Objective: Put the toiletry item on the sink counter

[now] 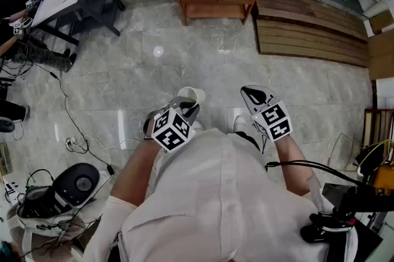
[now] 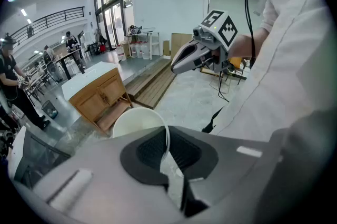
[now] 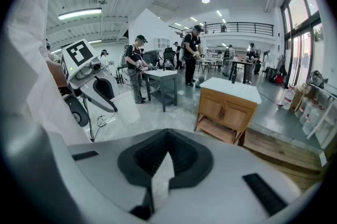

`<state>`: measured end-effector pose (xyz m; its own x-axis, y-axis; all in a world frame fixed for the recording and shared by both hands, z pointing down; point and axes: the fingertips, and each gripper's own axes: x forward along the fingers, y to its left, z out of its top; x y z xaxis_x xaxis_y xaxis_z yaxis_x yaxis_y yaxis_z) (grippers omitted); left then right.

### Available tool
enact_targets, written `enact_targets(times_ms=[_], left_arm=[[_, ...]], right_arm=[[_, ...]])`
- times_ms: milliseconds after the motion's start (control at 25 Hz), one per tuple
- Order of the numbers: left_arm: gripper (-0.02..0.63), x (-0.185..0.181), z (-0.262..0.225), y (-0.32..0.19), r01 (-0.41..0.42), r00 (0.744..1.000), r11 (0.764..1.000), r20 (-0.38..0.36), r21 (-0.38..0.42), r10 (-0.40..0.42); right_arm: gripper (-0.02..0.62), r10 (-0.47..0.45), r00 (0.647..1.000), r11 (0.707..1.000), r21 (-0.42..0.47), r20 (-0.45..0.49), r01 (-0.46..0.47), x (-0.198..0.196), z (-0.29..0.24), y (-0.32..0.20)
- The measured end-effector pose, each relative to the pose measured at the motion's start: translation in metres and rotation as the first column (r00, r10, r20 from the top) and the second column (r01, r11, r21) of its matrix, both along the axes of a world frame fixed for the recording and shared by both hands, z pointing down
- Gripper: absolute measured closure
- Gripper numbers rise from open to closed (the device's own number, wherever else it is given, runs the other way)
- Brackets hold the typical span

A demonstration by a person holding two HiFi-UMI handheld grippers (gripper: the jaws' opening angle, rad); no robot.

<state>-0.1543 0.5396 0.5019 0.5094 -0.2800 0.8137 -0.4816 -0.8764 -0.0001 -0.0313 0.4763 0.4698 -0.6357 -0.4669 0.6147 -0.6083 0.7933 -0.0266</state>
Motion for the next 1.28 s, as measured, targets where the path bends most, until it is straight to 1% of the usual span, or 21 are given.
enact_targets(times_ms=[160, 240, 360, 520, 720, 880, 1000, 1160, 1280], left_arm=[[0.592, -0.046, -0.001, 0.009, -0.011, 1.0, 1.0, 0.022, 0.007, 0.011], [0.592, -0.057, 0.0, 0.01, -0.018, 1.0, 1.0, 0.015, 0.008, 0.017], [0.592, -0.062, 0.003, 0.0, -0.017, 1.0, 1.0, 0.005, 0.014, 0.017], [0.592, -0.052, 0.003, -0.026, -0.026, 1.0, 0.999, -0.001, 0.027, 0.026], [0.592, -0.039, 0.002, -0.081, -0.062, 0.997, 0.997, 0.041, 0.034, 0.061], [0.592, -0.016, -0.002, -0.14, -0.087, 0.994, 0.996, 0.071, 0.023, 0.085], [0.592, 0.002, -0.009, -0.191, -0.11, 0.99, 0.993, 0.095, 0.037, 0.106], [0.592, 0.016, -0.014, -0.252, -0.123, 0.989, 0.991, 0.092, 0.046, 0.118], [0.592, 0.027, -0.015, -0.293, -0.133, 0.988, 0.99, 0.084, 0.05, 0.128]], right_arm=[[0.591, 0.027, 0.999, 0.999, -0.026, 0.046, -0.026, -0.042, -0.001, 0.009], [0.591, 0.03, 0.999, 0.999, -0.028, 0.038, -0.029, -0.053, 0.001, 0.012], [0.592, 0.024, 1.0, 0.999, -0.026, 0.018, -0.023, -0.058, 0.0, 0.01], [0.591, 0.034, 0.999, 0.999, -0.043, 0.025, -0.033, -0.051, 0.002, -0.014], [0.589, 0.039, 0.999, 0.999, -0.022, 0.024, -0.039, -0.041, 0.009, -0.073], [0.579, 0.051, 0.997, 0.999, -0.001, 0.058, -0.051, -0.021, 0.004, -0.138], [0.524, 0.059, 0.995, 0.998, -0.001, 0.077, -0.059, -0.006, 0.002, -0.182], [0.518, 0.058, 0.997, 0.998, 0.022, 0.057, -0.059, 0.007, 0.005, -0.232], [0.518, 0.084, 0.994, 0.996, 0.01, 0.065, -0.085, 0.019, 0.01, -0.265]])
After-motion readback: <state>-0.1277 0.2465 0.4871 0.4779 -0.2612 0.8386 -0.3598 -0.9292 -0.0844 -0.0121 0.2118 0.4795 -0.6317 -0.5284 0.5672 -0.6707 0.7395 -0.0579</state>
